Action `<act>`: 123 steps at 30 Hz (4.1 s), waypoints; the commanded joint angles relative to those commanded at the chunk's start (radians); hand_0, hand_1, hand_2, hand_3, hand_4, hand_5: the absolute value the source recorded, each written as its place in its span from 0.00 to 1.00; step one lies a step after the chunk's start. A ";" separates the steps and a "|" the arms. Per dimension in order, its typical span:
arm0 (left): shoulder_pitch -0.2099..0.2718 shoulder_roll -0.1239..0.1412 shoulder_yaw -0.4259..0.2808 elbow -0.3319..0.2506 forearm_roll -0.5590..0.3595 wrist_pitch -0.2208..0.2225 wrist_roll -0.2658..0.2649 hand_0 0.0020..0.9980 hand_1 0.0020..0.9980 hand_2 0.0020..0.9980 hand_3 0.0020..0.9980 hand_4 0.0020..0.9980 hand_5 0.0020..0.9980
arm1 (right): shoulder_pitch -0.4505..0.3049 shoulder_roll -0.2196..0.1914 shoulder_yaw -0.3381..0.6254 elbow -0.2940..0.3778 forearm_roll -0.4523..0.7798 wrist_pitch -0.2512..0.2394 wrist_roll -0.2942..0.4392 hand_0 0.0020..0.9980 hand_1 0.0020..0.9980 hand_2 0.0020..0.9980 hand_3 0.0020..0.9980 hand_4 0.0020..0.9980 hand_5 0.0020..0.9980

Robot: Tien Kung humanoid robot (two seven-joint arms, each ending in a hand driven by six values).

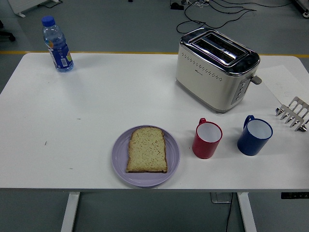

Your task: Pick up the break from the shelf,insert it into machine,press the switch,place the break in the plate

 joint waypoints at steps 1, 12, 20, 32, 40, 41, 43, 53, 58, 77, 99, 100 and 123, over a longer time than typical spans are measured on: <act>0.000 0.000 0.000 0.000 -0.001 0.000 0.000 0.65 0.63 0.63 0.58 0.32 0.91 | 0.000 0.000 0.000 0.000 0.000 0.000 0.001 0.71 0.68 0.72 0.64 0.46 0.31; -0.017 0.002 0.001 0.000 -0.016 0.000 -0.005 0.65 0.63 0.63 0.58 0.32 0.92 | 0.013 0.009 -0.009 -0.023 -0.003 -0.036 -0.019 0.70 0.66 0.70 0.62 0.42 0.27; -0.023 0.003 -0.003 0.000 -0.009 -0.001 -0.003 0.65 0.63 0.63 0.58 0.32 0.92 | 0.016 0.011 -0.009 -0.027 0.021 -0.051 -0.006 0.70 0.66 0.70 0.62 0.41 0.26; -0.025 0.001 -0.004 0.000 -0.014 0.000 -0.003 0.65 0.63 0.62 0.58 0.32 0.92 | 0.019 0.013 -0.014 -0.033 0.036 -0.062 0.006 0.69 0.65 0.70 0.61 0.40 0.24; -0.027 -0.001 -0.003 0.000 -0.010 0.001 -0.001 0.65 0.63 0.62 0.58 0.32 0.92 | 0.018 0.012 -0.009 -0.035 0.050 -0.077 0.017 0.68 0.65 0.69 0.61 0.39 0.24; -0.027 -0.001 -0.002 0.000 -0.010 0.000 -0.001 0.65 0.63 0.62 0.58 0.32 0.92 | 0.018 0.012 -0.008 -0.035 0.054 -0.080 0.020 0.68 0.65 0.69 0.61 0.39 0.24; -0.027 -0.001 0.000 0.000 -0.011 0.000 -0.001 0.65 0.63 0.62 0.58 0.32 0.92 | 0.018 0.012 -0.008 -0.036 0.058 -0.085 0.021 0.68 0.65 0.69 0.61 0.39 0.24; -0.028 -0.002 0.008 0.000 -0.021 0.000 -0.003 0.65 0.63 0.62 0.58 0.32 0.92 | 0.017 0.013 -0.020 -0.045 0.081 -0.099 0.031 0.67 0.63 0.67 0.60 0.36 0.21; -0.027 -0.001 0.010 0.000 -0.022 -0.001 -0.004 0.65 0.63 0.62 0.58 0.32 0.92 | 0.015 0.013 -0.023 -0.052 0.095 -0.109 0.052 0.66 0.62 0.67 0.59 0.36 0.21; -0.009 0.002 0.000 0.000 0.017 -0.005 0.004 0.65 0.63 0.62 0.58 0.32 0.92 | 0.005 0.013 -0.030 -0.060 0.125 -0.122 0.084 0.65 0.61 0.65 0.58 0.35 0.20; -0.023 0.003 0.003 0.000 -0.005 -0.004 -0.003 0.65 0.63 0.62 0.58 0.32 0.92 | 0.017 0.014 -0.028 -0.059 0.146 -0.132 0.096 0.65 0.60 0.65 0.58 0.35 0.19; -0.024 0.003 0.002 0.000 -0.006 -0.004 -0.003 0.65 0.63 0.62 0.58 0.32 0.92 | 0.018 0.014 -0.028 -0.059 0.147 -0.132 0.097 0.64 0.60 0.65 0.58 0.35 0.19; -0.039 0.004 0.008 0.000 -0.026 -0.002 -0.006 0.65 0.63 0.62 0.58 0.32 0.92 | 0.026 0.014 -0.026 -0.056 0.161 -0.135 0.104 0.64 0.60 0.65 0.58 0.32 0.17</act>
